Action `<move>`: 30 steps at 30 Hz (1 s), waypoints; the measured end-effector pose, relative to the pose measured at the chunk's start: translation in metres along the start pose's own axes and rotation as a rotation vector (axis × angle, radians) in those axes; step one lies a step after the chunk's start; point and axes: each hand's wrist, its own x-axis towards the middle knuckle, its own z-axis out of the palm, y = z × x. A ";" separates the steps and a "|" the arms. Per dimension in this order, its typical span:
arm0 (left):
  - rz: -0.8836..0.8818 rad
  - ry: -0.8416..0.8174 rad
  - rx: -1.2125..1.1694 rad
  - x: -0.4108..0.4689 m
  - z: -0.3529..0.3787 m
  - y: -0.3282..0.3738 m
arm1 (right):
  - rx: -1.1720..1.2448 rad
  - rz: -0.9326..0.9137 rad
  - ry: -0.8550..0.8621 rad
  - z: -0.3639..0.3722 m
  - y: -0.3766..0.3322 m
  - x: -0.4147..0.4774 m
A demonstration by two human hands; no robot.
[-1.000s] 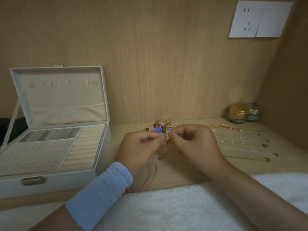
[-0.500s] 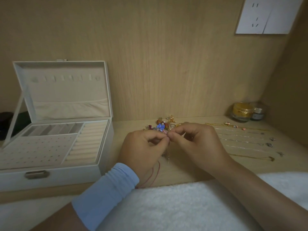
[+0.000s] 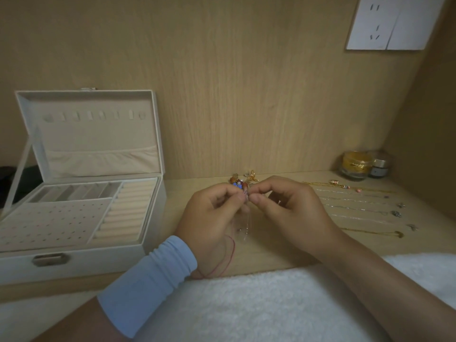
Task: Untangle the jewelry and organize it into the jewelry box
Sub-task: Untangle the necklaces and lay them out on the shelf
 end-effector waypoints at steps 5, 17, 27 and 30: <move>0.032 -0.065 0.051 0.004 -0.004 -0.002 | 0.202 0.115 -0.006 0.004 -0.003 0.002; 0.043 -0.024 0.092 0.007 -0.008 0.002 | 0.386 0.162 -0.084 0.004 -0.005 0.002; -0.066 -0.173 0.048 0.009 -0.009 0.010 | 0.370 0.220 -0.035 -0.002 -0.013 0.003; -0.092 -0.218 0.036 0.008 -0.009 0.011 | 0.427 0.251 -0.021 -0.006 -0.015 0.004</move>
